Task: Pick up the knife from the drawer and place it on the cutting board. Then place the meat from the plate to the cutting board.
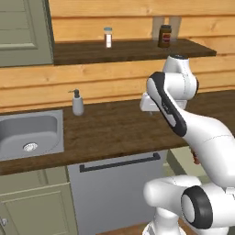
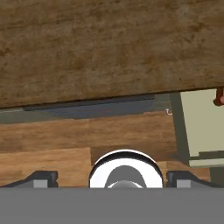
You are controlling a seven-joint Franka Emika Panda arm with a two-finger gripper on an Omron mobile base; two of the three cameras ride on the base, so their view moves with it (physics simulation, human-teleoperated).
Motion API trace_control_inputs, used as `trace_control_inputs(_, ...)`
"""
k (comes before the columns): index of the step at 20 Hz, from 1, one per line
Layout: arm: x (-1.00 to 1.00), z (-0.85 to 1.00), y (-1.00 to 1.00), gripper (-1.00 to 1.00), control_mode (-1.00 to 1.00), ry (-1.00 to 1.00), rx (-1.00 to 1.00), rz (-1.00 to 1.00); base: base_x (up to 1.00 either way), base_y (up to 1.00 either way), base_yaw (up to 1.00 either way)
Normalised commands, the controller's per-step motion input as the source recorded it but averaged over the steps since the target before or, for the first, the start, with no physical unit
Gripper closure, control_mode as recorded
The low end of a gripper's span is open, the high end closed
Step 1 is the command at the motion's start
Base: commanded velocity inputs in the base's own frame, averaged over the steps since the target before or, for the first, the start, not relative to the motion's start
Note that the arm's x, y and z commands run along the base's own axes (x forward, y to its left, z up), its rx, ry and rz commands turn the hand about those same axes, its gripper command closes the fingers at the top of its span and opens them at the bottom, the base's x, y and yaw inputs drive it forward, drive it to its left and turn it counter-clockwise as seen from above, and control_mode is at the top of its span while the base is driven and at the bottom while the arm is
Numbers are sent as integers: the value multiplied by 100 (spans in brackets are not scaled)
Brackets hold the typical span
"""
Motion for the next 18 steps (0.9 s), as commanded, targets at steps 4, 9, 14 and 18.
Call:
trace_control_inputs(4,0,0,0,-100,100,0,0,0,-64,18,-44)
trace_control_inputs(9,0,0,0,-100,100,0,0,0,-40,20,-60)
trace_control_inputs(14,0,0,0,-100,100,0,0,0,-9,2,-63)
trace_control_inputs(18,0,0,0,-100,100,0,0,0,-30,0,-60)
